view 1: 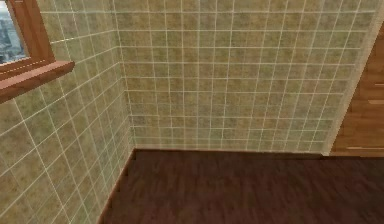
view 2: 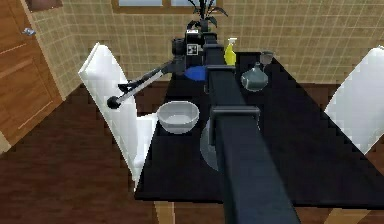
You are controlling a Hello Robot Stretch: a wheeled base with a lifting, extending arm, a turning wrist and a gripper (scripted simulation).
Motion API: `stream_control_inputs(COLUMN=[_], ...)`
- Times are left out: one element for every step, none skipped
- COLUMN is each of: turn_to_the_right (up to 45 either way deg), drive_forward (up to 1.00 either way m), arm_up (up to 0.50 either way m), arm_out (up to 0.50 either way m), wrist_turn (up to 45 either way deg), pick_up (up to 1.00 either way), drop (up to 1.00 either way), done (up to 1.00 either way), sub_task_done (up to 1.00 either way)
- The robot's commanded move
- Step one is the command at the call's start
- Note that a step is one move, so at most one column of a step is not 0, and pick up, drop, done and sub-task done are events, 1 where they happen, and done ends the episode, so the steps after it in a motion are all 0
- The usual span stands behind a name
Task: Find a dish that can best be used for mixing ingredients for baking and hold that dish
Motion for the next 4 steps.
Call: stream_control_inputs(turn_to_the_right=[0.0, 0.0, 0.0, 0.0], drive_forward=[0.0, 0.0, 0.0, 0.0], arm_up=[0.0, 0.0, -0.24, 0.0], arm_out=[0.0, 0.0, 0.0, 0.0], wrist_turn=[45.0, 45.0, 0.0, 0.0], pick_up=[0.0, 0.0, 0.0, 1.0], drop=[0.0, 0.0, 0.0, 0.0], done=[0.0, 0.0, 0.0, 0.0], sub_task_done=[0.0, 0.0, 0.0, 0.0])
